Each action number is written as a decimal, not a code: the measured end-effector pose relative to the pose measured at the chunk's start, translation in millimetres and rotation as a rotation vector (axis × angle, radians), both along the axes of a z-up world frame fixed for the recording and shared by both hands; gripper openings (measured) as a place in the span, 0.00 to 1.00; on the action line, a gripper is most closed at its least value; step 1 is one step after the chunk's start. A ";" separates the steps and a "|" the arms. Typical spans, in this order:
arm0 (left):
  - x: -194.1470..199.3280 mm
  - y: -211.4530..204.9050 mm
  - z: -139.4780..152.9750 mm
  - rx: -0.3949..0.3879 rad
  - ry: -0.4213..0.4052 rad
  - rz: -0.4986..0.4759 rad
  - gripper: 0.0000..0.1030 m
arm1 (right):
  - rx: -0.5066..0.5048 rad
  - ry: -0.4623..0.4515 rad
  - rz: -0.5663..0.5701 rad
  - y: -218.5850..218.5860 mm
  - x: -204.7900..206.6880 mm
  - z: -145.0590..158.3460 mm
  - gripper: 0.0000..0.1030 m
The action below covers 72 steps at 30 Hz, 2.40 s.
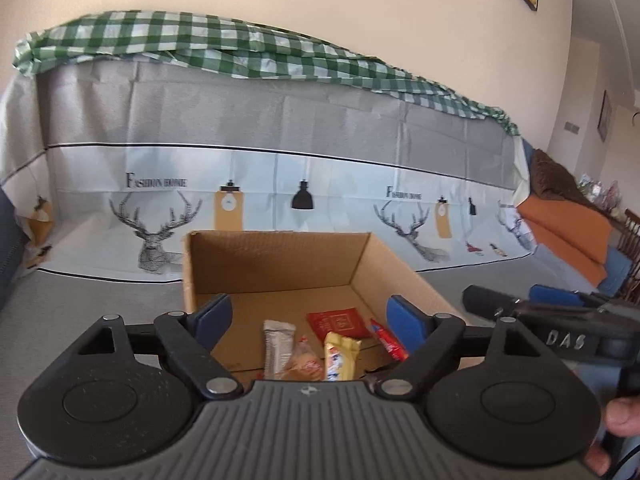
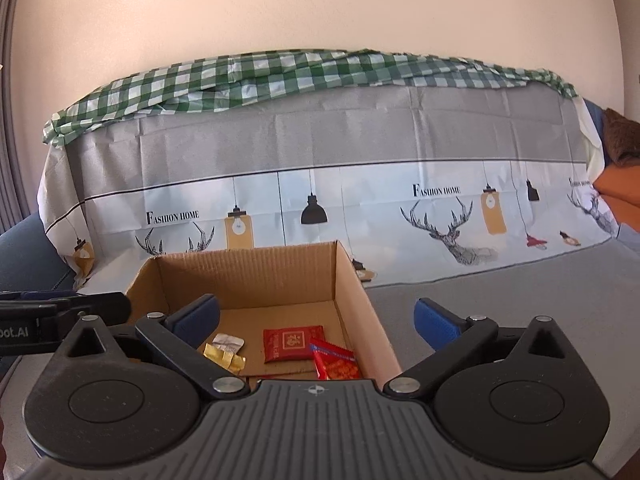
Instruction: Organize snacks
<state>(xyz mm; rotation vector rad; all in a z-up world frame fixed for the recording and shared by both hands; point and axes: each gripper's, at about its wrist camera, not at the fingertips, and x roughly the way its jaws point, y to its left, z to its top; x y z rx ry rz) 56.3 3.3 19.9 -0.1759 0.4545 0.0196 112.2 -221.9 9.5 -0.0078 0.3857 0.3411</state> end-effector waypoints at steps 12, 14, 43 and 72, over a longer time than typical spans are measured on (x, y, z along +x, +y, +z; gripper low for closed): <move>-48.9 -0.7 -12.5 -0.030 0.150 0.111 0.95 | 0.030 0.073 -0.036 -31.7 -41.1 6.4 0.99; -56.9 -5.7 -15.0 -0.027 0.171 0.109 0.99 | 0.028 0.070 -0.025 -36.9 -53.5 5.8 0.99; -62.1 -28.9 -48.4 -0.038 0.272 0.108 1.00 | 0.045 0.153 -0.002 -43.4 -69.4 -37.3 0.99; -60.4 -28.5 -49.0 -0.034 0.267 0.097 1.00 | 0.009 0.121 0.027 -34.9 -74.4 -36.0 0.99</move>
